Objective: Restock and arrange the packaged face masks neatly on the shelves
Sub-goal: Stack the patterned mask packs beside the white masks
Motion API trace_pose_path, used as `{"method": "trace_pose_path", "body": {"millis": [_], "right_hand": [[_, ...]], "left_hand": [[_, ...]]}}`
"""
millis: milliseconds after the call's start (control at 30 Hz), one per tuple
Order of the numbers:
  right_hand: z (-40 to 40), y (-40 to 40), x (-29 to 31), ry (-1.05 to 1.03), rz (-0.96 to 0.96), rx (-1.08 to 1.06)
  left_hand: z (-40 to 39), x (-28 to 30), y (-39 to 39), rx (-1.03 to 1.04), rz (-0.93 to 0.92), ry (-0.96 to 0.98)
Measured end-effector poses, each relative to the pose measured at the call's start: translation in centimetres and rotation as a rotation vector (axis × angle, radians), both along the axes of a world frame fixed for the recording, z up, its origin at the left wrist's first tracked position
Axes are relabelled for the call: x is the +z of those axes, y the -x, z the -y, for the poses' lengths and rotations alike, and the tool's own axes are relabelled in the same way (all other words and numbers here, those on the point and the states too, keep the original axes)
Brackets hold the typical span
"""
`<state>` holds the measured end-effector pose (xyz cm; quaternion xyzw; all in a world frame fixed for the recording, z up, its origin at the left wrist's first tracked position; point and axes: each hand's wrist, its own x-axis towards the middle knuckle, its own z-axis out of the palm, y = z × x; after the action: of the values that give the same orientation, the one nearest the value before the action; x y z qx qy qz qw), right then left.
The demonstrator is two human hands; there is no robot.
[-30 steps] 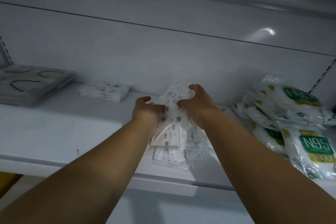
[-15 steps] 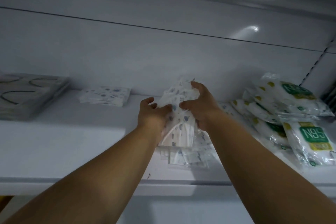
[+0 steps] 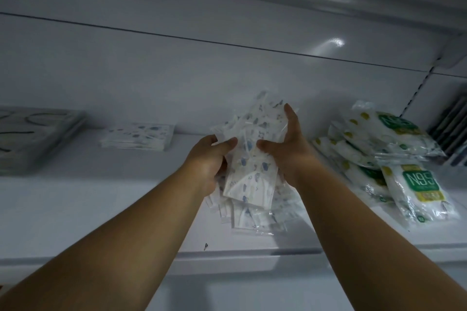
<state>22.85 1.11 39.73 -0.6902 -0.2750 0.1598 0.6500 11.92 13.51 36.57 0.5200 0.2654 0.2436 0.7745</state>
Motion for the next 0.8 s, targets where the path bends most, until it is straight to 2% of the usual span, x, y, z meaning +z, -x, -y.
{"method": "trace_pose_path", "body": {"millis": [67,167,267,400,533,667,800], "right_hand": [[0.0,0.3,0.1,0.097,0.157,0.038],[-0.4,0.8,-0.1,0.225,0.395,0.038],[-0.8,1.1,-0.1,0.166,0.500,-0.030],[-1.3,0.1,-0.2,-0.033,0.144,-0.032],[-1.8,0.6,0.6,-0.102,-0.099,0.203],[-3.0,2.7,0.7,-0.195,-0.154,0.303],[-4.6,5.2,0.6,-0.241,-0.138,0.379]], "left_hand": [[0.5,0.3,-0.3,-0.031,0.088,0.020],[0.6,0.4,-0.9,-0.007,0.099,-0.042],[0.5,0.6,-1.0,0.050,0.103,-0.115],[0.1,0.9,-0.5,0.135,0.110,-0.161],[-0.4,0.9,0.8,0.138,0.159,-0.185],[-1.3,0.9,3.0,0.087,0.199,-0.206],[-2.9,0.9,6.0,0.079,0.209,-0.128]]}}
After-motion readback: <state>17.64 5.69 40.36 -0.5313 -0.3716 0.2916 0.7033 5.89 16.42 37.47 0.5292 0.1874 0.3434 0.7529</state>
